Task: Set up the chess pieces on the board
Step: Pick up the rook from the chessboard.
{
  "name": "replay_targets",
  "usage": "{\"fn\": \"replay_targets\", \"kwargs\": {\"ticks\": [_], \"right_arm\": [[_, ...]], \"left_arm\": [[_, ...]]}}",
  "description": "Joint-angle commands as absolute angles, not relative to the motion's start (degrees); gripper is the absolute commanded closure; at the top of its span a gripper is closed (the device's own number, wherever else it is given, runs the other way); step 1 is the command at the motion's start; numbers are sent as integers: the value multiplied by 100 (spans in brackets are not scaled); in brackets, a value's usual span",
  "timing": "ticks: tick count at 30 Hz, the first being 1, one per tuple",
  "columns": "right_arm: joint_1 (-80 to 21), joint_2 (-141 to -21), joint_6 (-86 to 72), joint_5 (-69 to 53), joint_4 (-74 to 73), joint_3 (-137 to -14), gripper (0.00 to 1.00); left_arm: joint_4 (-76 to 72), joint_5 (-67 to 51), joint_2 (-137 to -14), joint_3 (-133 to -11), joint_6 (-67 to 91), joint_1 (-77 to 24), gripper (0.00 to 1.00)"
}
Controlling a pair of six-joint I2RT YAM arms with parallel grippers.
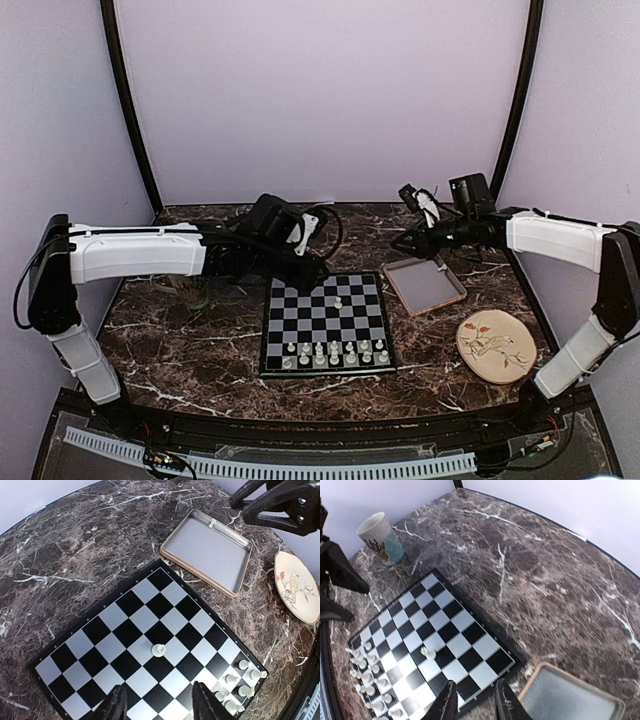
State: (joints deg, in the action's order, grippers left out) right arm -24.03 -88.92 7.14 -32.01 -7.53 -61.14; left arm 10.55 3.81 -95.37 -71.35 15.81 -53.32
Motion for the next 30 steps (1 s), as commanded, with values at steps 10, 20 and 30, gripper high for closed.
{"fn": "replay_targets", "kwargs": {"ticks": [10,20,30], "right_arm": [[-1766,-8089,1784,-2917,-2305,-5627,68],[-1750,-8270,1931,-2927,-2358,-5643,68],[-1746,-8293,1986,-2890,-2350,-5639,69]], "left_arm": [[3353,-427,-12028,-10165,874,-5250,54],[3644,-120,-12653,-10601,794,-5247,54],[3521,-160,-12781,-10566,775,-5246,67]]}}
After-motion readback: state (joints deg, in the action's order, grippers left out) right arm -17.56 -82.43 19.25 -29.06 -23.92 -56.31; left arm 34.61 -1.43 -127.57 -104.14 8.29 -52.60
